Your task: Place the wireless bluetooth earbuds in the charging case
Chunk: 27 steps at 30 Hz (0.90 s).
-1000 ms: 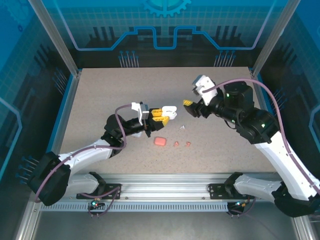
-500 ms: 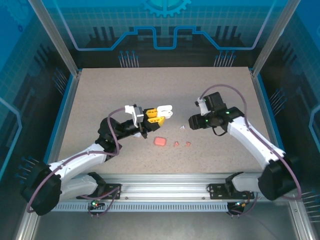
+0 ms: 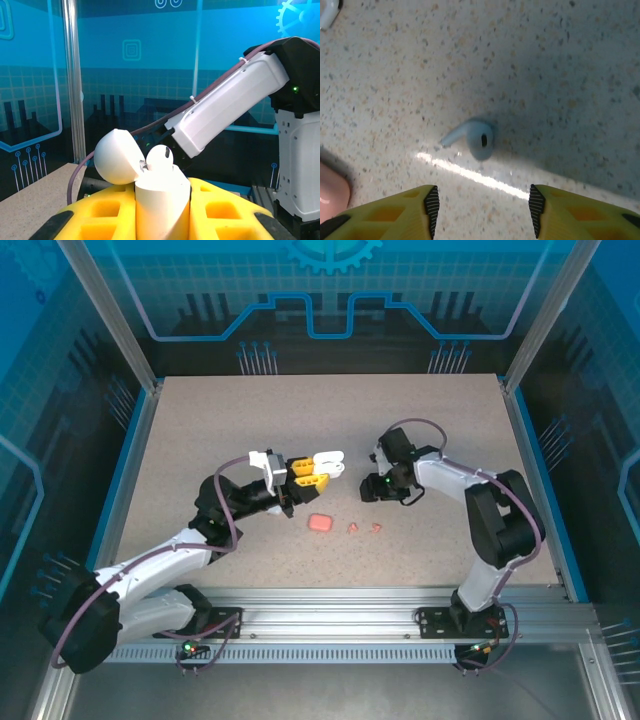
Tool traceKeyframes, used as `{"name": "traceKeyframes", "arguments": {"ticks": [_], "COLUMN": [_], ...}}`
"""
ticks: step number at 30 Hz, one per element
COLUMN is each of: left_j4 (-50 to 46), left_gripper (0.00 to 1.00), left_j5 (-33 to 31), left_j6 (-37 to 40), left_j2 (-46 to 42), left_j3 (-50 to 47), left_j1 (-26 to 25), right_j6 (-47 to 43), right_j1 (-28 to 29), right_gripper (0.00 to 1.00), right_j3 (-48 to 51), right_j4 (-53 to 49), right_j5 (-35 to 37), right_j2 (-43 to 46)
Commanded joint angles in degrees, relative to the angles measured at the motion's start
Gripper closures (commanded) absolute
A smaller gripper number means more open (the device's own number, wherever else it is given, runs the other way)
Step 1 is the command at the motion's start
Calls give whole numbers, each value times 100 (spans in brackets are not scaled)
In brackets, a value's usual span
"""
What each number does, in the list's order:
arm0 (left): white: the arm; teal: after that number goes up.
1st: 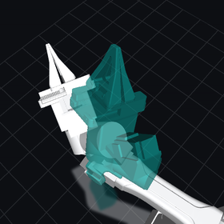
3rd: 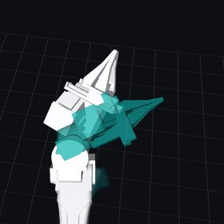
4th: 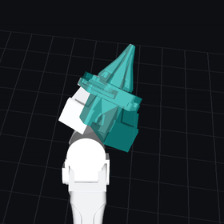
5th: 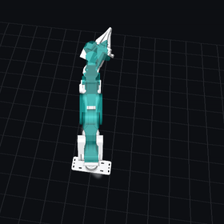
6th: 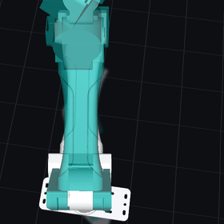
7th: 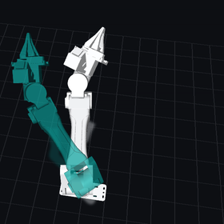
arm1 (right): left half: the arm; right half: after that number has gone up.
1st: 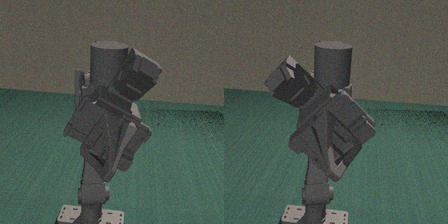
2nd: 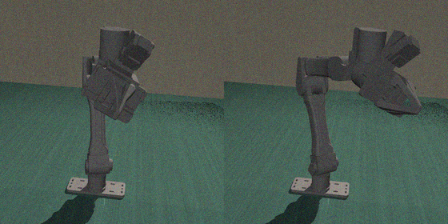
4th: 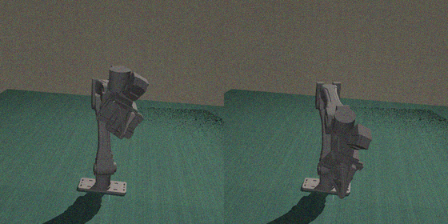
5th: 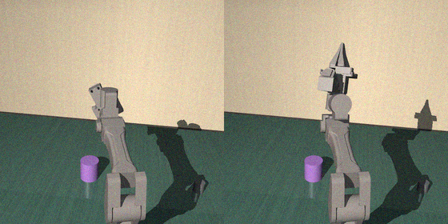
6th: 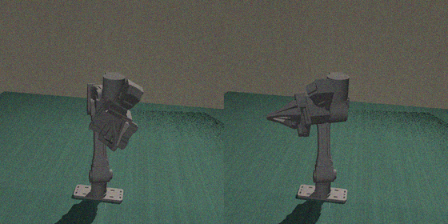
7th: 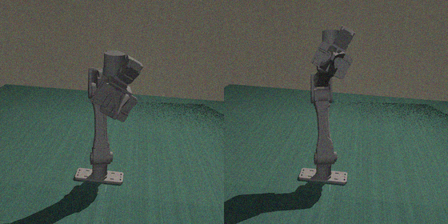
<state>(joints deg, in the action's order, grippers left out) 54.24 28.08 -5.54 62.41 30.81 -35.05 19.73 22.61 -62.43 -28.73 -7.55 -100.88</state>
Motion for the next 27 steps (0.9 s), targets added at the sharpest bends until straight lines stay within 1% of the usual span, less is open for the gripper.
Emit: {"name": "traceKeyframes", "arguments": {"ticks": [1, 8, 19, 27], "left_j4": [79, 83, 69, 69], "left_gripper": [100, 100, 100, 100], "left_j5": [-74, -68, -79, -81], "left_j6": [143, 145, 155, 144], "left_j2": [-125, -126, -107, -114], "left_j3": [-75, -83, -92, -101], "left_j1": [-35, -28, -33, -36], "right_j6": [48, 57, 10, -26], "right_j1": [83, 120, 147, 200], "right_gripper": [48, 53, 66, 68], "right_j3": [-245, -434, -532, -611], "right_j4": [95, 122, 114, 70], "right_j5": [-39, -124, -187, -187], "right_j2": [-215, -540, -764, -938]}}
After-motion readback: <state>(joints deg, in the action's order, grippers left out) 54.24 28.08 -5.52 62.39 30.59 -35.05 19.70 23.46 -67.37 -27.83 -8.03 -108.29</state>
